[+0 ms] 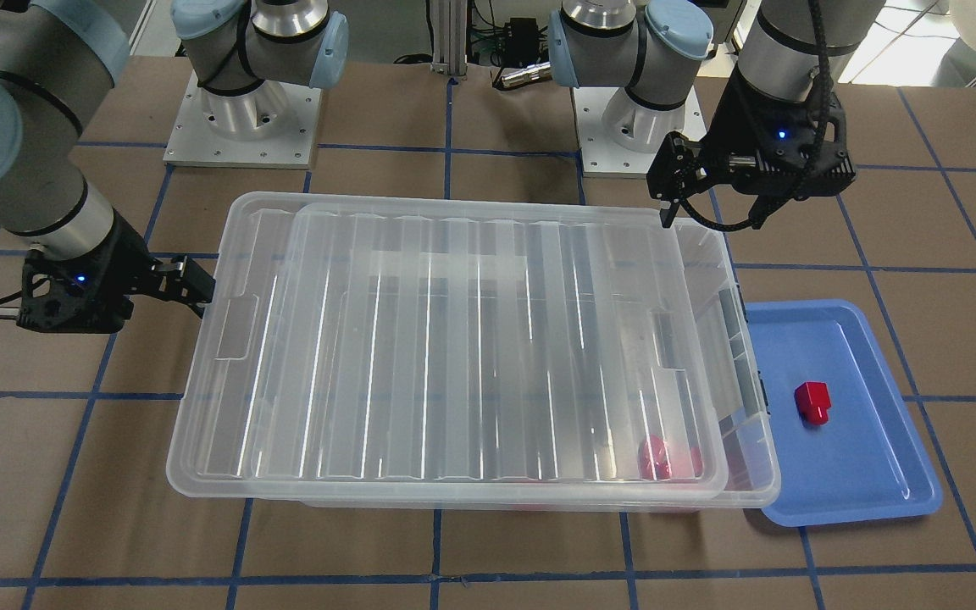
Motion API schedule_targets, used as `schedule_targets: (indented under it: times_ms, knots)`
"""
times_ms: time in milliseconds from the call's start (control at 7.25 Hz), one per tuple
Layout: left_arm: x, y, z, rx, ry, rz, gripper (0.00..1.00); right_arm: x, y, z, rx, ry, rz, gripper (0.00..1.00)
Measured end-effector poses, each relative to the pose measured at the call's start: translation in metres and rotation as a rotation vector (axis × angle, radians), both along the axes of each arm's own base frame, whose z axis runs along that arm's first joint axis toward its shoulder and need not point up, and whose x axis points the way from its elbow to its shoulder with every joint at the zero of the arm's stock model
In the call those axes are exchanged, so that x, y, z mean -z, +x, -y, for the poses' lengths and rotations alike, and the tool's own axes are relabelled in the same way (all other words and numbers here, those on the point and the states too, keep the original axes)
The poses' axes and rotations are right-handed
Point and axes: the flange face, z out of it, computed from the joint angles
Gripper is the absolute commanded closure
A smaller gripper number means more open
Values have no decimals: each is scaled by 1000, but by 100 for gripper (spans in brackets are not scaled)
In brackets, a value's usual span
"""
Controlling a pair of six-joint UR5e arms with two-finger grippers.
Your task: Place red block in blue tray from box
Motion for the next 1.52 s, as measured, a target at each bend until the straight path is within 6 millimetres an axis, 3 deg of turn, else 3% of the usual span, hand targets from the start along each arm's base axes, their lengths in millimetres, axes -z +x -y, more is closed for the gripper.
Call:
schedule_targets:
  times_ms: [276,690,828,1103,1379,1517]
  knots:
    - [-2,0,-1,1,-3,-2,0,-2,41,-1,6,-20,-5,0]
    - [-1,3,-1,-4,-3,-2,0,-13,51,1,1,-58,-21,0]
    - [0,3,-2,-5,-1,-2,0,-28,51,3,-2,-81,-27,0]
    - [2,3,-3,-4,2,-4,0,-95,60,-2,-9,-115,-33,0]
    - [4,2,-5,-4,6,-7,0,-172,96,-23,17,-142,-29,0]
    - [4,2,-6,-4,6,-8,0,-193,113,-34,30,-141,-27,0]
